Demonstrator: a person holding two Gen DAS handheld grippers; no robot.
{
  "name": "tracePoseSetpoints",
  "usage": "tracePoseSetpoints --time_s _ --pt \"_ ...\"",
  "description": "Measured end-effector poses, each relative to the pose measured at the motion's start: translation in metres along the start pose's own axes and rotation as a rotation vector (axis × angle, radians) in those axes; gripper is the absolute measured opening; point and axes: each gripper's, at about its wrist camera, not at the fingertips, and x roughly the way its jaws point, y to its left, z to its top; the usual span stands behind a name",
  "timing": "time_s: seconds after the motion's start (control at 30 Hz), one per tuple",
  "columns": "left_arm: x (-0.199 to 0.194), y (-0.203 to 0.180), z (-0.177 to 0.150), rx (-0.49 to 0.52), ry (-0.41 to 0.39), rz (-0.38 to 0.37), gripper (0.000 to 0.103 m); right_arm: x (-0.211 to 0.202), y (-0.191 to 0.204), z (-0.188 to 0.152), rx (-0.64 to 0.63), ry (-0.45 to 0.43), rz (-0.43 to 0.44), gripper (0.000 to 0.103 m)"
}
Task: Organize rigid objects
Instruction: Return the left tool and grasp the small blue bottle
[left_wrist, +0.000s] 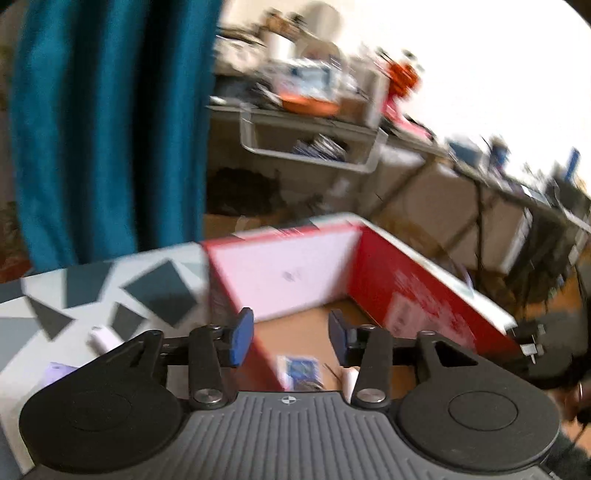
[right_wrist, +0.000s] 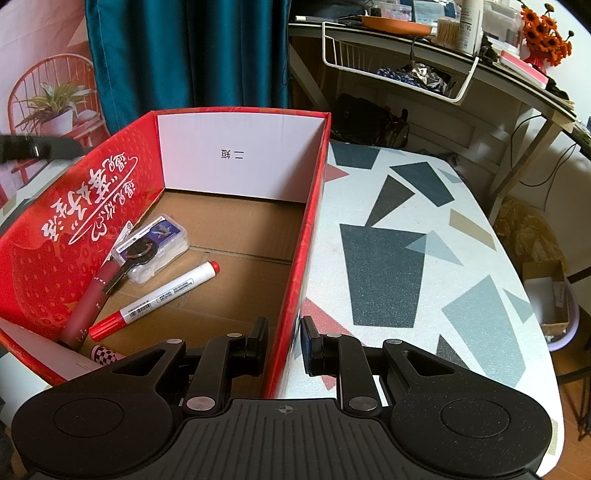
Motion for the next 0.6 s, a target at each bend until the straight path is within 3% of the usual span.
tracePoseSetpoints --time_s 0.13,0.2,0.3,0.5,0.6 --pt "-0.014 0.038 0.002 -0.092 -0.038 0.123 0.065 0.0 0.0 0.0 -0.001 0.0 0.0 0.019" --pt "-0.019 0.056 0.0 -0.138 -0.044 0.19 0.077 0.0 0.0 0.0 -0.001 0.001 0.0 0.019" --pt "-0.023 0.078 -0.006 -0.19 -0.045 0.233 0.084 0.0 0.0 0.0 0.0 0.0 0.0 0.019" --pt "-0.011 0.084 -0.022 -0.144 0.023 0.282 0.073 0.0 0.0 0.0 0.0 0.0 0.0 0.019" --pt "-0.002 0.091 -0.035 -0.184 0.054 0.262 0.066 0.0 0.0 0.0 -0.001 0.001 0.0 0.019"
